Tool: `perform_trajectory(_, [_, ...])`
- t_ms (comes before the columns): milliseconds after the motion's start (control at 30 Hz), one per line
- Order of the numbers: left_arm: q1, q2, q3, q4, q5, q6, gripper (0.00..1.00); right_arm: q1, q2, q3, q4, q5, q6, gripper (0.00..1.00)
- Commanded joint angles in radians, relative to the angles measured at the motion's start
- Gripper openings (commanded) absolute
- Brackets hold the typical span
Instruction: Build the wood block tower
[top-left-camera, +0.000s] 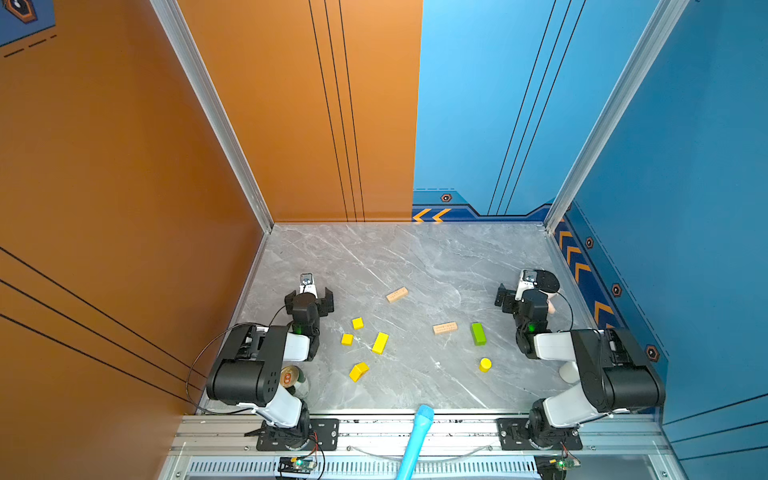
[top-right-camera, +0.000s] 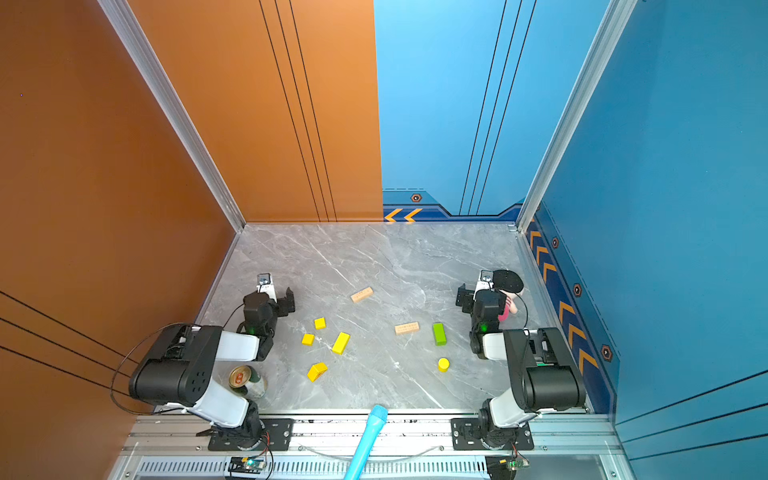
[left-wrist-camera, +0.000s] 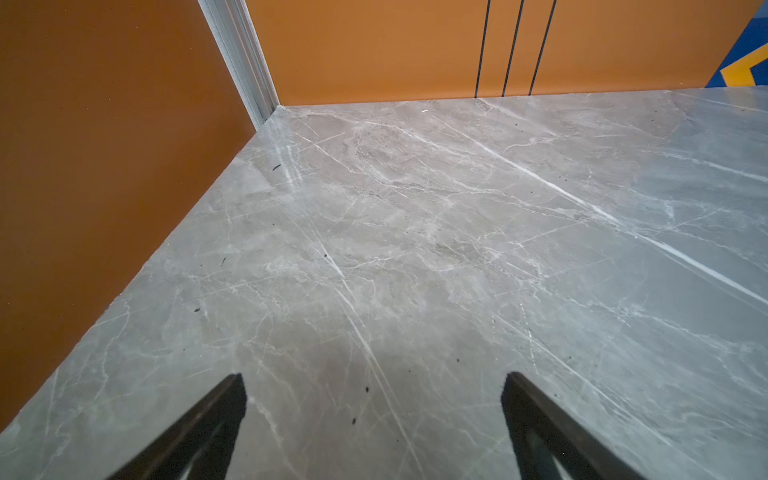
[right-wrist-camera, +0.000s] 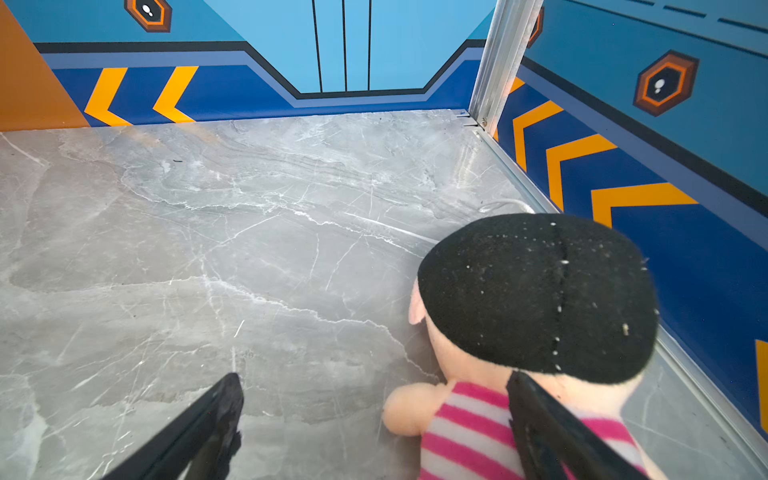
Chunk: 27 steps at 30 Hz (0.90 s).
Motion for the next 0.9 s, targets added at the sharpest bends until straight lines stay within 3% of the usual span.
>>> perform_trajectory(0, [0.004, -0.011, 0.021, -0.012, 0.02, -0.014, 0.98, 0.006, -0.002, 0.006, -0.002, 0.015, 0.013, 1.0])
perform_trajectory(400, [0.0, -0.009, 0.024, -0.014, 0.041, 0.005, 0.98, -0.006, -0.001, 0.016, -0.017, -0.064, -0.001, 1.0])
perform_trajectory(867, [0.0, -0.009, 0.024, -0.014, 0.041, 0.003, 0.97, -0.008, -0.001, 0.015, -0.018, -0.064, 0.0, 1.0])
